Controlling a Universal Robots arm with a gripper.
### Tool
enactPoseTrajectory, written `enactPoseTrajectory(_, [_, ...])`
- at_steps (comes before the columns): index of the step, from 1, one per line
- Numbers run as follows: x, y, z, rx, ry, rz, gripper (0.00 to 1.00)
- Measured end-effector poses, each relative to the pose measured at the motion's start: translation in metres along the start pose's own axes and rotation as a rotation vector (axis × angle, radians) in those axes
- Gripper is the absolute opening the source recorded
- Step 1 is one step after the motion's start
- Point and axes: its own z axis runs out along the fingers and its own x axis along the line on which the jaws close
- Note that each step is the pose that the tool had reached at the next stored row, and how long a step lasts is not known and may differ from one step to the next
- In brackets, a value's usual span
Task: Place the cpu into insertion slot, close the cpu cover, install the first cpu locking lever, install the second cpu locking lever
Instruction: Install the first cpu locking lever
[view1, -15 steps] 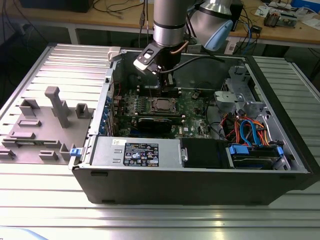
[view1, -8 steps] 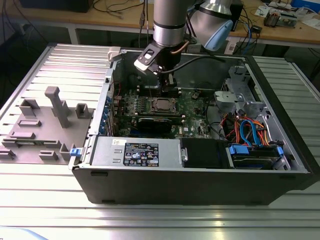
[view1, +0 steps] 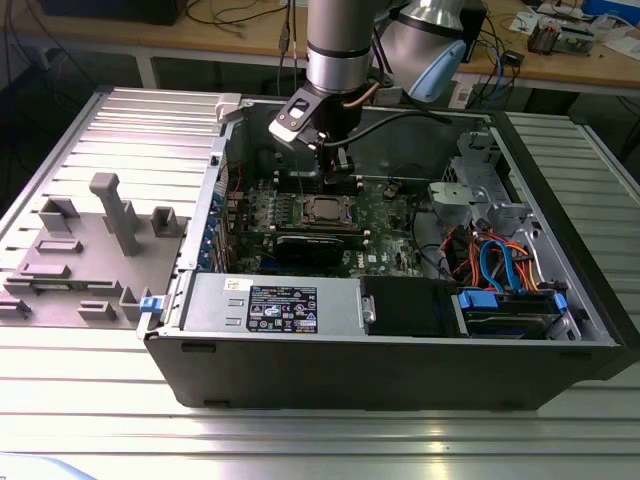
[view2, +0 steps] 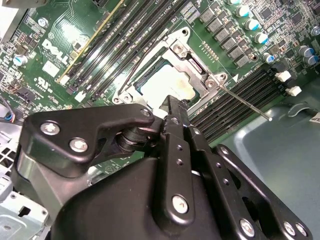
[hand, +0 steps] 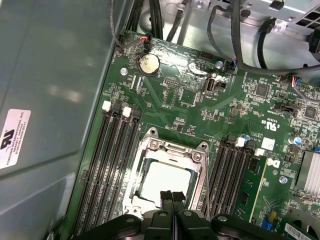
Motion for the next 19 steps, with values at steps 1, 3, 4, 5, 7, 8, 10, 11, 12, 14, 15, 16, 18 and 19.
enactPoseTrajectory(1, [0.0000, 0.0000, 0.0000, -0.0001, 0.0000, -0.001, 0.11])
enactPoseTrajectory(3, [0.0000, 0.0000, 0.0000, -0.0002, 0.0000, -0.004, 0.11])
enactPoseTrajectory(4, [0.0000, 0.0000, 0.0000, -0.0002, 0.0001, -0.006, 0.11])
enactPoseTrajectory(5, [0.0000, 0.0000, 0.0000, -0.0003, 0.0001, -0.008, 0.11])
enactPoseTrajectory(7, [0.0000, 0.0000, 0.0000, -0.0005, 0.0002, -0.012, 0.11])
enactPoseTrajectory(8, [0.0000, 0.0000, 0.0000, -0.0005, 0.0002, -0.014, 0.11])
enactPoseTrajectory(10, [0.0000, 0.0000, 0.0000, -0.0006, 0.0003, -0.017, 0.11])
enactPoseTrajectory(11, [0.0000, 0.0000, 0.0000, -0.0007, 0.0003, -0.019, 0.11])
enactPoseTrajectory(12, [0.0000, 0.0000, 0.0000, -0.0008, 0.0004, -0.022, 0.11])
enactPoseTrajectory(14, [0.0000, 0.0000, 0.0000, -0.0011, 0.0005, -0.028, 0.11])
enactPoseTrajectory(15, [0.0000, 0.0000, 0.0000, -0.0012, 0.0006, -0.033, 0.11])
enactPoseTrajectory(16, [0.0000, 0.0000, 0.0000, -0.0015, 0.0007, -0.036, 0.11])
enactPoseTrajectory(18, [0.0000, 0.0000, 0.0000, -0.0020, 0.0010, -0.053, 0.11])
enactPoseTrajectory(19, [0.0001, 0.0000, 0.0000, -0.0023, 0.0011, -0.061, 0.11])
